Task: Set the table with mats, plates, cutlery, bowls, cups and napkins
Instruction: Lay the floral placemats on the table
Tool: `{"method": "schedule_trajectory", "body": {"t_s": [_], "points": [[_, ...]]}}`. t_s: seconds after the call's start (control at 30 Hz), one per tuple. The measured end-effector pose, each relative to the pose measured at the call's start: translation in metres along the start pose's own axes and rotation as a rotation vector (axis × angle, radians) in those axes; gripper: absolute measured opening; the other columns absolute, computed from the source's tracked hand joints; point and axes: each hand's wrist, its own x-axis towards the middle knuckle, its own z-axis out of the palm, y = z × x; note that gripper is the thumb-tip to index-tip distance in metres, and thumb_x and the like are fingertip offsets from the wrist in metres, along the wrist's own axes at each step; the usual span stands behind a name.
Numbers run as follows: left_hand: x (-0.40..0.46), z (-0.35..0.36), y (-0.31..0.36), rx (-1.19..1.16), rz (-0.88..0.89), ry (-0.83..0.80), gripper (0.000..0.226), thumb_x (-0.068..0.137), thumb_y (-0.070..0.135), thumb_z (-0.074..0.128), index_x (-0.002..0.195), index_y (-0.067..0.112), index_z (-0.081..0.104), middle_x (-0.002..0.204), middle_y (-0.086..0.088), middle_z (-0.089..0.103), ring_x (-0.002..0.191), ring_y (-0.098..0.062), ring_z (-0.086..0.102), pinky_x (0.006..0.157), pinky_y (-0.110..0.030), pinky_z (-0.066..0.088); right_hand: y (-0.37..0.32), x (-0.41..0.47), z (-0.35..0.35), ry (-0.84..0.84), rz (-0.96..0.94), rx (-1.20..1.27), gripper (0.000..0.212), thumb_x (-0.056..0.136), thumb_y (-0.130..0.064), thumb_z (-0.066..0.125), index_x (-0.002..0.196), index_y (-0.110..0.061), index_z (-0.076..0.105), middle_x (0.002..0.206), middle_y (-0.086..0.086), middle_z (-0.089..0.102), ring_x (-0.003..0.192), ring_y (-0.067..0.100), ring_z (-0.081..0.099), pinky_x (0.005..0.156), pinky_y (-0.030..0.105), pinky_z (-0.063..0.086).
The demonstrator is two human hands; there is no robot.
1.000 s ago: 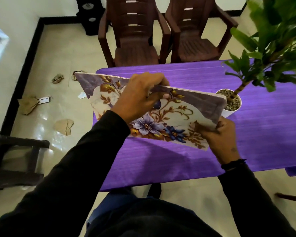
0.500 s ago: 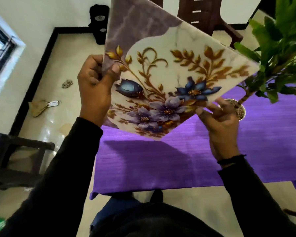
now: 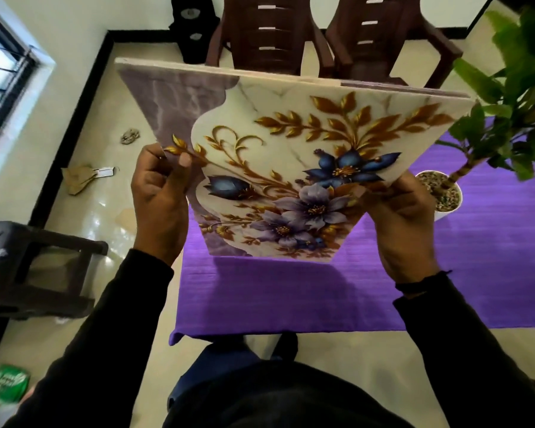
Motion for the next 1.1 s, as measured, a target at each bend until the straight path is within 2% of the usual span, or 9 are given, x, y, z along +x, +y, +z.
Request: {"method": "schedule_trajectory", "body": {"t_s": [0.2,0.47,0.6,0.7,0.77,0.83,0.9,1.0,1.1], "points": [[-0.004,-0.003,-0.005,0.083,-0.064,0.021,0.028,0.089,0.024,0.070,0.114,0.019,0.060,0.106,0.004,0.073,0.107,-0.020,0.067,0.090,-0.034,0.055,0.005,-0.004,0.000,0.005,0.050,-0.089,0.024,0.081,0.006,0.073,0.103,0.010,0.065,0.088,-0.007,0.074,0.083,0.011,0.065,0.076,0.034,0.052],[0.008,0.005,0.007,0.089,0.090,-0.016,0.013,0.098,0.002,0.060,0.109,0.006,0.055,0.099,0.004,0.071,0.094,-0.013,0.065,0.084,-0.028,0.051,-0.008,0.002,-0.001,0.016,-0.029,-0.117,0.023,0.086,0.012,0.066,0.108,0.015,0.063,0.095,0.001,0.074,0.089,0.013,0.068,0.079,0.033,0.054],[0.004,0.006,0.002,0.124,0.052,-0.030,0.013,0.097,0.007,0.062,0.108,0.008,0.056,0.099,0.007,0.072,0.095,-0.013,0.066,0.084,-0.029,0.053,-0.003,-0.002,-0.003,0.012,0.005,-0.092,0.024,0.087,0.007,0.067,0.111,0.008,0.064,0.103,0.015,0.071,0.097,0.021,0.068,0.086,0.041,0.056],[-0.005,0.004,-0.009,0.153,-0.017,-0.022,0.021,0.091,0.018,0.067,0.109,0.017,0.057,0.104,0.008,0.073,0.101,-0.013,0.068,0.086,-0.030,0.055,0.007,-0.007,-0.003,0.010,0.016,-0.194,0.013,0.086,-0.005,0.073,0.098,-0.010,0.072,0.090,-0.003,0.072,0.087,0.012,0.061,0.080,0.044,0.052],[-0.007,0.002,-0.012,0.192,-0.039,-0.021,0.028,0.089,0.025,0.068,0.113,0.017,0.057,0.110,0.001,0.071,0.106,-0.018,0.068,0.090,-0.033,0.056,0.010,-0.010,-0.001,-0.013,0.029,-0.270,0.022,0.087,-0.004,0.072,0.096,-0.024,0.073,0.087,-0.023,0.071,0.084,-0.002,0.059,0.080,0.030,0.051],[-0.005,0.001,-0.011,0.196,-0.037,-0.014,0.028,0.089,0.025,0.068,0.114,0.016,0.058,0.110,0.003,0.072,0.106,-0.017,0.067,0.090,-0.031,0.055,0.010,-0.010,0.000,-0.012,0.035,-0.299,0.025,0.088,0.001,0.070,0.097,-0.022,0.072,0.085,-0.031,0.069,0.082,-0.008,0.057,0.079,0.020,0.048],[-0.003,0.003,-0.009,0.180,-0.013,-0.032,0.024,0.091,0.019,0.067,0.114,0.016,0.058,0.109,0.006,0.072,0.105,-0.017,0.067,0.090,-0.031,0.054,0.009,-0.007,-0.001,0.002,0.009,-0.318,0.017,0.087,0.001,0.070,0.098,-0.011,0.072,0.085,-0.028,0.070,0.082,-0.007,0.058,0.079,0.019,0.048],[0.001,0.005,-0.008,0.194,0.007,-0.056,0.025,0.095,0.002,0.063,0.114,0.016,0.057,0.107,0.008,0.074,0.103,-0.013,0.069,0.087,-0.027,0.055,0.006,-0.004,-0.003,0.011,0.003,-0.259,0.020,0.087,0.001,0.070,0.107,0.000,0.070,0.098,-0.004,0.074,0.094,0.006,0.065,0.086,0.028,0.053],[0.004,-0.002,-0.013,0.263,-0.035,-0.069,0.027,0.093,0.004,0.069,0.115,0.010,0.056,0.108,0.000,0.072,0.103,-0.016,0.070,0.085,-0.029,0.057,0.004,-0.003,-0.001,0.002,0.017,-0.226,0.026,0.086,0.003,0.071,0.112,-0.002,0.068,0.098,-0.009,0.075,0.097,0.010,0.068,0.087,0.031,0.055]]}}
